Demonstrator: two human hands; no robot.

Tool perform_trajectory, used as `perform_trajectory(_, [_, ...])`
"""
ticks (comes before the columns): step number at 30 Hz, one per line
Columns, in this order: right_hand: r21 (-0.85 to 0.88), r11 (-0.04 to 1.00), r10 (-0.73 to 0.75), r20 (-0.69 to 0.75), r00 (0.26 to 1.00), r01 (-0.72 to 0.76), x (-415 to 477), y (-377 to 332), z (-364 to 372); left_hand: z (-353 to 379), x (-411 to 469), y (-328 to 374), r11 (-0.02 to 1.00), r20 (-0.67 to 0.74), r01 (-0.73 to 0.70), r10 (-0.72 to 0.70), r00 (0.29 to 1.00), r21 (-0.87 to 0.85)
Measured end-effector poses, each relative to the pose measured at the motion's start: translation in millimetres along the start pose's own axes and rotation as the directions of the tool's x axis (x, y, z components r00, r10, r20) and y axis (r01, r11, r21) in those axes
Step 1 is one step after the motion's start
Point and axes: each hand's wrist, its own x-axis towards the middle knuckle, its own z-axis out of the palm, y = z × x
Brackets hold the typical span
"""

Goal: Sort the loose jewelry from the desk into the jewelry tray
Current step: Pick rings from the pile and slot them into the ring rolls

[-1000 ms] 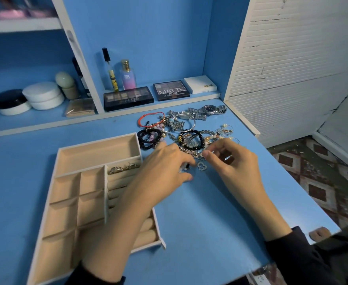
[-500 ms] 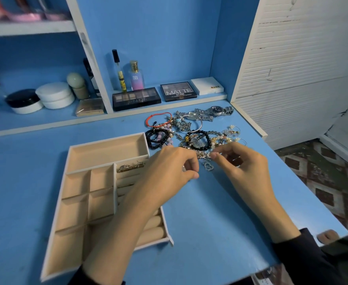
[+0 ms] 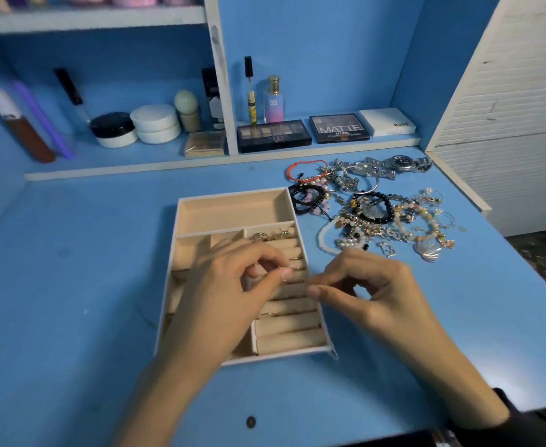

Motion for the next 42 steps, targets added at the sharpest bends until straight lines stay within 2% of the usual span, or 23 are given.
perform_trajectory(4, [-0.049, 0.999, 0.016, 0.103, 0.995, -0.011, 2, -1, 4, -2, -10, -9, 0.999, -0.068, 0.019, -0.022, 0.997, -0.036])
perform_trajectory(14, [-0.274, 0.96, 0.011, 0.256, 0.967, 0.062, 5, -10, -6, -3, -12, -13, 0.997, -0.109, 0.006, -0.015, 0.994, -0.082])
perform_trajectory(20, [-0.258, 0.965, 0.026, 0.269, 0.963, 0.046, 10, -10, -6, -3, -11, -15, 0.993, -0.114, 0.012, -0.026, 0.993, -0.118])
perform_trajectory(33, [-0.178, 0.984, 0.067, 0.288, 0.955, -0.016, 12, -6, -3, -5, -11, -14, 0.997, -0.092, 0.002, -0.009, 0.996, -0.075])
perform_trajectory(35, [-0.077, 0.994, 0.088, 0.237, 0.967, -0.071, 14, -5, 0, -5, -11, -13, 0.996, -0.086, 0.011, -0.018, 0.996, -0.088])
perform_trajectory(37, [0.011, 0.994, 0.103, 0.124, 0.987, -0.106, 17, -3, 4, -6, -11, -11, 0.996, -0.069, 0.018, -0.024, 0.997, -0.087])
perform_trajectory(39, [0.038, 0.993, 0.11, 0.025, 0.994, -0.111, 20, 0, 8, -6, -14, -8, 0.998, -0.034, 0.009, -0.011, 0.999, -0.056])
perform_trajectory(42, [0.056, 0.992, 0.117, -0.047, 0.992, -0.114, 21, 2, 8, -7, -23, -3, 0.999, 0.049, -0.032, 0.032, 0.998, -0.011])
